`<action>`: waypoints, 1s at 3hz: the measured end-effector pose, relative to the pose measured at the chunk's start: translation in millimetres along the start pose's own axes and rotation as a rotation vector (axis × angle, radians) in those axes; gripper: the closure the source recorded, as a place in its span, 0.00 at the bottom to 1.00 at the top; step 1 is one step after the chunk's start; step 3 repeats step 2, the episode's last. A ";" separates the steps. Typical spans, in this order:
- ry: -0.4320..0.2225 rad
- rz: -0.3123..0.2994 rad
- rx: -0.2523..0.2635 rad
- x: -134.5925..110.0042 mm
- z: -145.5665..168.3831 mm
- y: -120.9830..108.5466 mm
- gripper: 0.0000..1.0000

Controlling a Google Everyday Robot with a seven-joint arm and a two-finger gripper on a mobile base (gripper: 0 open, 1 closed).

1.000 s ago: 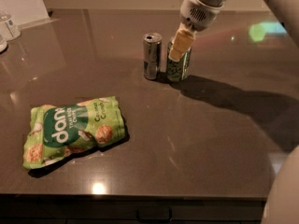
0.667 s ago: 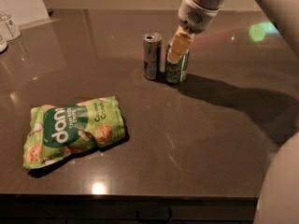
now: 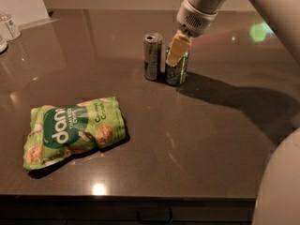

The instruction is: Move green can near redbull can

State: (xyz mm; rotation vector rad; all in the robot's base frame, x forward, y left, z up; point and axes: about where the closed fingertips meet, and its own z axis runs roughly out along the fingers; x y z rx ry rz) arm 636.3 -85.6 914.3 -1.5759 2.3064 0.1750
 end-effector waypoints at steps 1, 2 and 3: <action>-0.002 -0.001 0.000 -1.1 1.7 -0.4 0.00; -0.002 -0.001 0.000 -1.1 1.7 -0.5 0.00; -0.002 -0.001 0.000 -1.1 1.7 -0.5 0.00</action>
Offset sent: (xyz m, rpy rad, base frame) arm 0.0011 0.0012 -0.0012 0.0012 -0.0012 0.0008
